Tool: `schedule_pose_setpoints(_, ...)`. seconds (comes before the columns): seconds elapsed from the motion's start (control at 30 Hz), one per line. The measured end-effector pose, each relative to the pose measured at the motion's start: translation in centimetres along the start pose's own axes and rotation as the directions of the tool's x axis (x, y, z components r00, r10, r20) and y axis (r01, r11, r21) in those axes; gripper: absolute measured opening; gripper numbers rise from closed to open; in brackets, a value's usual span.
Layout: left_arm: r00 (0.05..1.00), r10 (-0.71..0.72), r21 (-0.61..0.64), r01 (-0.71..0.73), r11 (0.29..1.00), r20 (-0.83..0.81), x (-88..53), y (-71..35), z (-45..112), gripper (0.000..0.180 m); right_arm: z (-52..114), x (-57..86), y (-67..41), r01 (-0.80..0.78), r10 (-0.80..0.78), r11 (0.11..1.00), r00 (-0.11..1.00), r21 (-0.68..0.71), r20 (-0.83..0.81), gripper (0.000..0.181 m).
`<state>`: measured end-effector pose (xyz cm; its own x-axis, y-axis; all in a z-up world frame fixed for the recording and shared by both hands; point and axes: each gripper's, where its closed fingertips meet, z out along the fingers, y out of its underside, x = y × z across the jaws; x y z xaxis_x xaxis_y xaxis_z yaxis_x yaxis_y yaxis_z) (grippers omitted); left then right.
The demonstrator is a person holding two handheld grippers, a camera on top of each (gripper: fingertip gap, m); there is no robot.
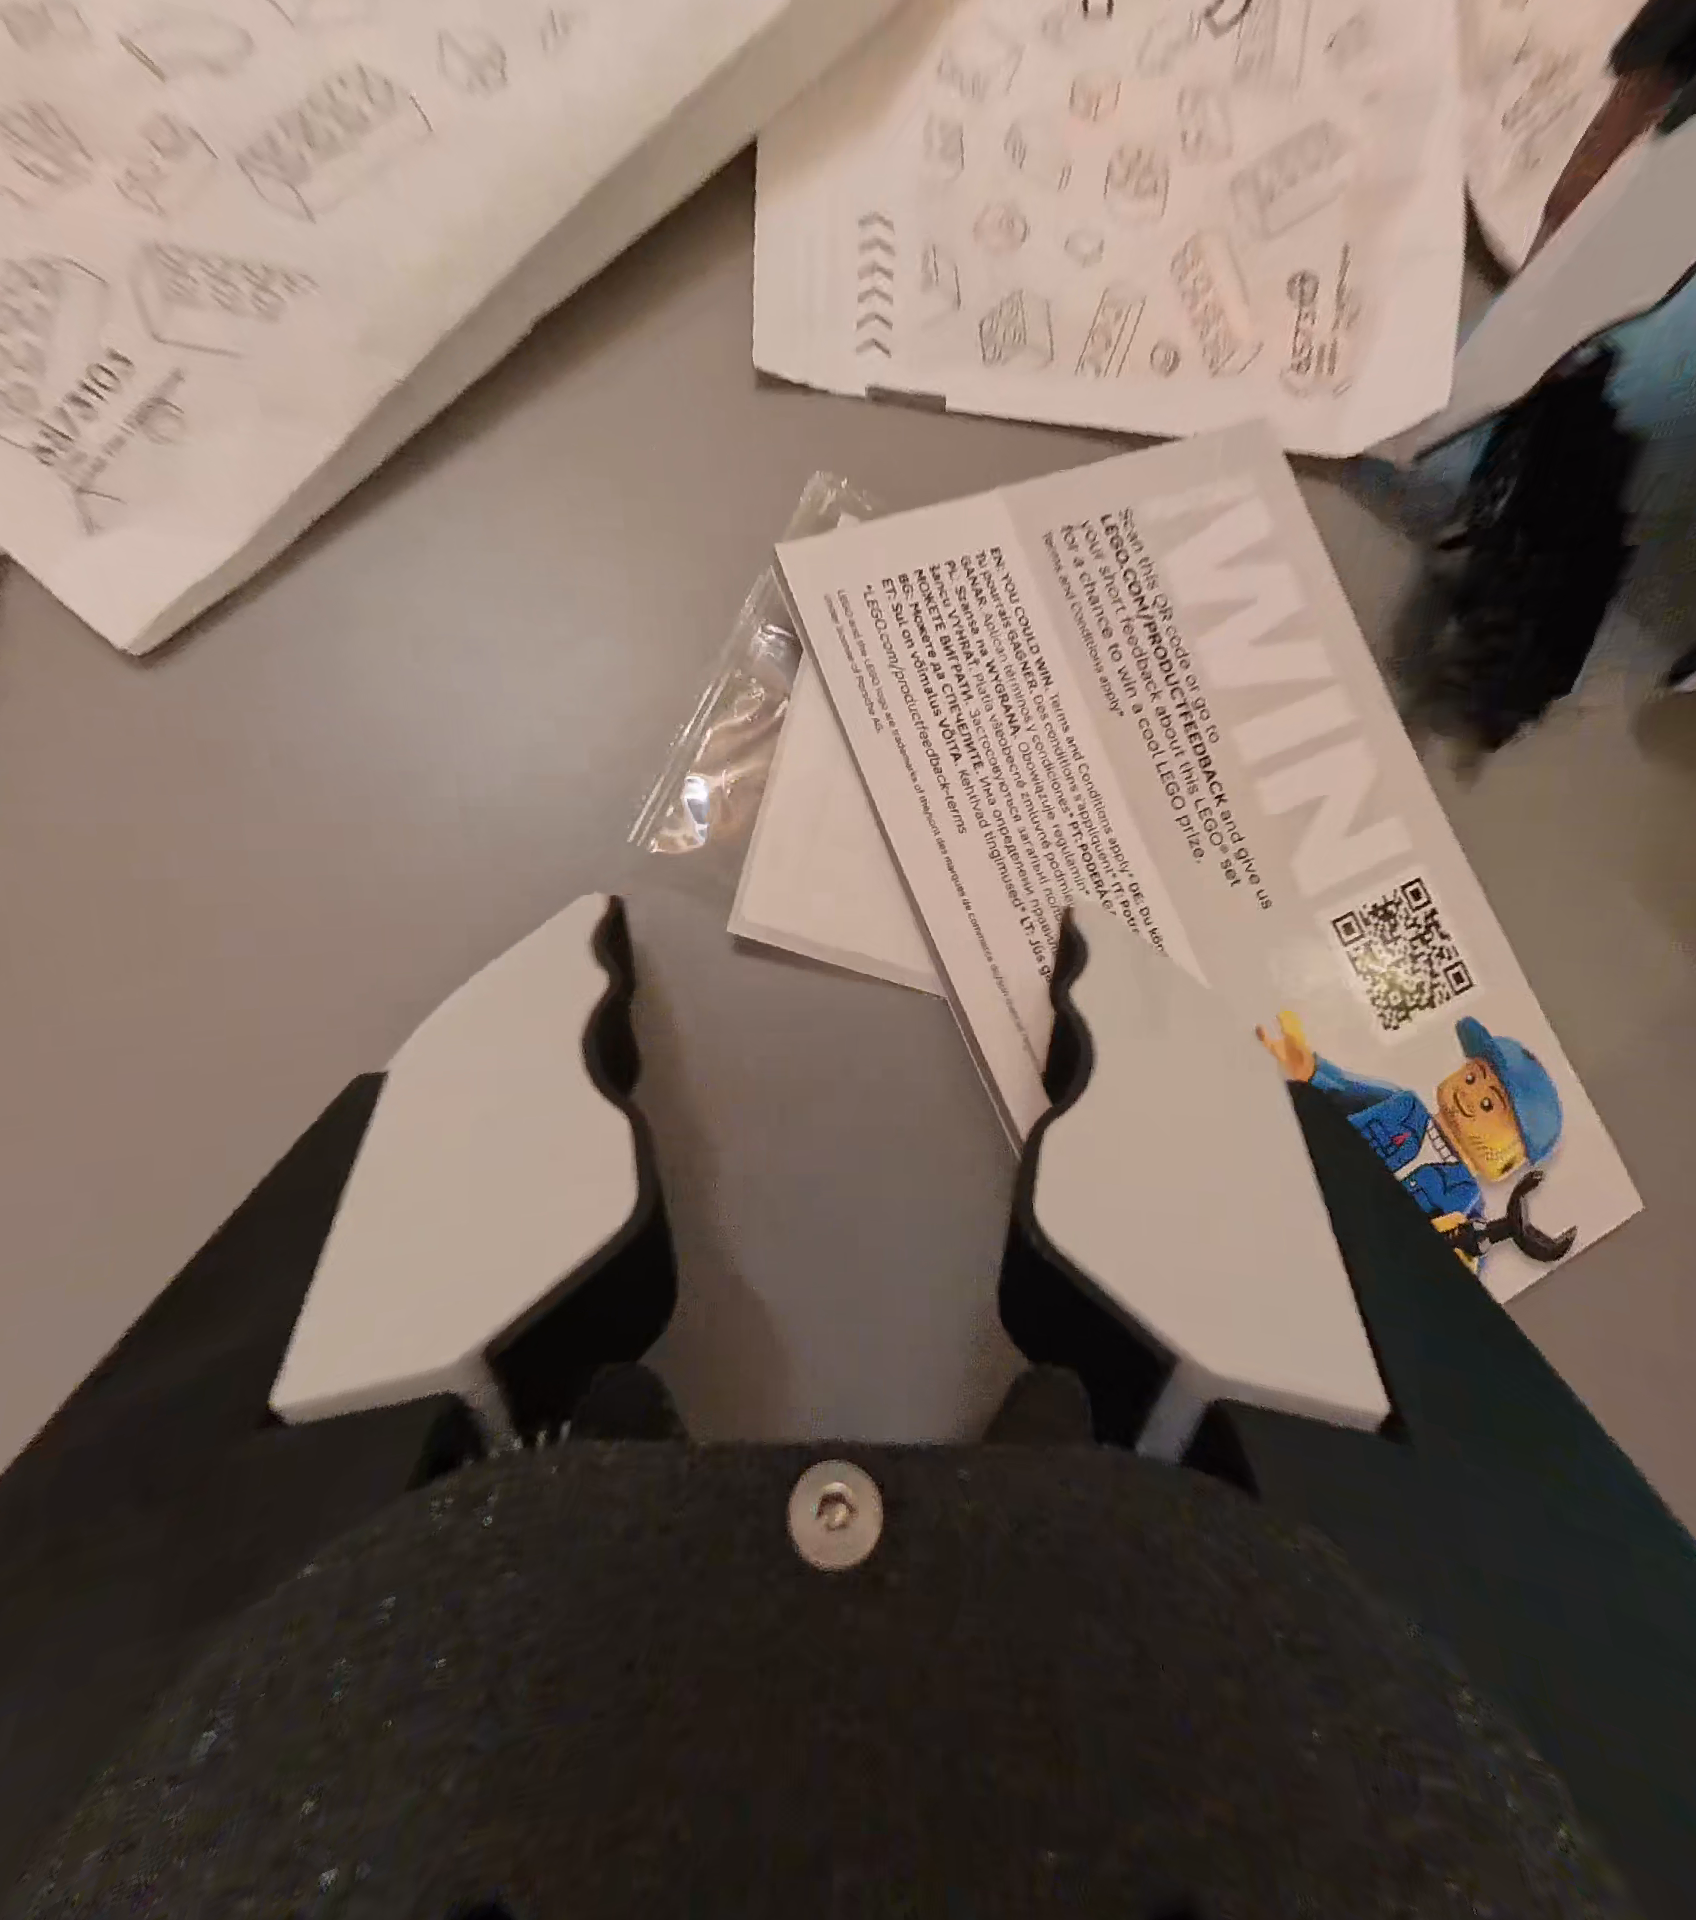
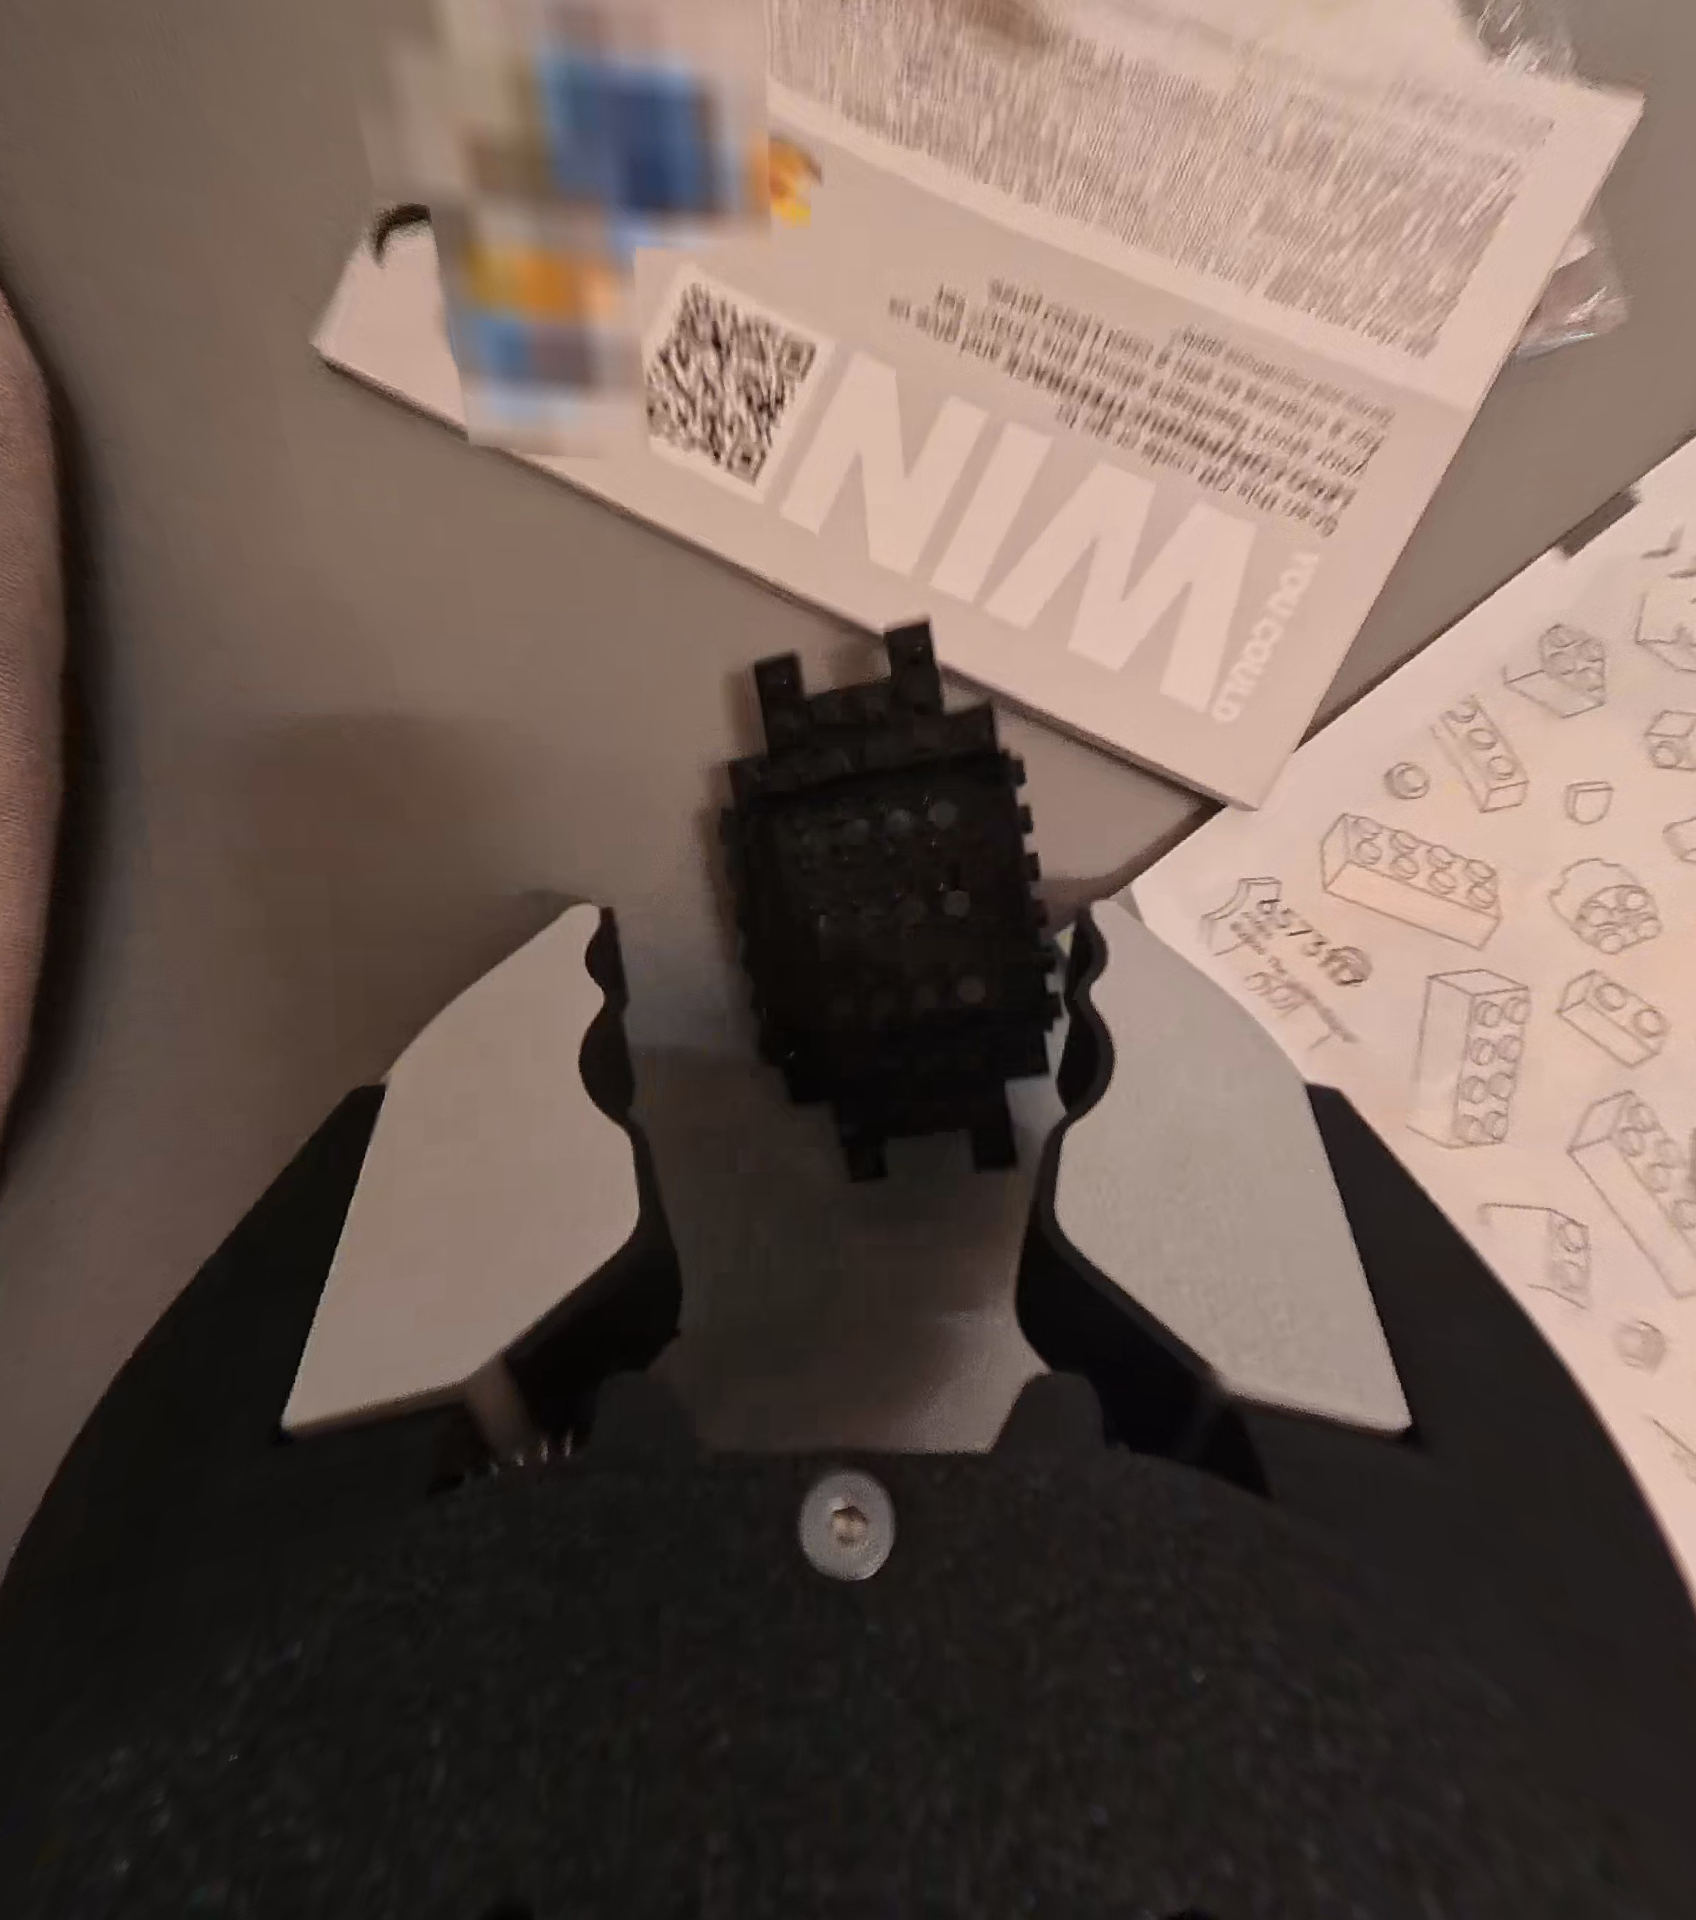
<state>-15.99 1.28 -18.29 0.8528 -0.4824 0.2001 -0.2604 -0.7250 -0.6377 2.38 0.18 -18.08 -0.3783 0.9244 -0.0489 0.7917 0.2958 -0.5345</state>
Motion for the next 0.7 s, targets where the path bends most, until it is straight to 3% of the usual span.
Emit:
schedule_pose_setpoints(0.07, 0.999, -0.01, -0.025, 0.009, 1.0, -0.032, -0.3, -0.1, 0.5, 0.089, -1.7, 0.7, -1.6, -0.003, 0.004, 0.997, 1.0, 0.071, -0.022, 0.083)
schedule_pose_setpoints(0.13, 0.998, -0.013, -0.014, 0.012, 1.0, -0.061, -0.4, -0.8, 1.0, 0.089, -3.0, 2.3, -3.3, -0.006, 0.013, 0.993, 0.998, 0.118, -0.065, 0.082)
schedule_pose_setpoints(0.3, 0.99, 0.14, -0.07, -0.141, 0.988, -0.011, -0.4, -1.9, 2.9, 0.079, 0.2, 6.7, -5.1, -0.026, 0.031, 0.998, 0.996, 0.059, -0.08, 0.076)
schedule_pose_setpoints(0.4, 0.985, 0.172, -0.079, -0.171, 0.982, 0.013, -0.6, -2.3, 3.3, 0.075, 3.2, 7.9, -5.8, 0.044, -0.047, 0.999, 0.992, -0.028, -0.116, 0.071)
schedule_pose_setpoints(0.63, 0.99, 0.143, -0.031, -0.142, 0.989, 0.018, -2.7, -2.3, 2.3, 0.046, 5.5, 10.3, -8.4, 0.014, -0.017, 1.0, 0.989, -0.019, -0.147, 0.059)
schedule_pose_setpoints(0.7, 0.985, 0.16, -0.023, -0.159, 0.987, 0.057, -4.5, -2.8, 1.7, 0.031, 6.1, 11.4, -9.4, -0.004, 0.004, 1.0, 0.987, -0.001, -0.163, 0.055)
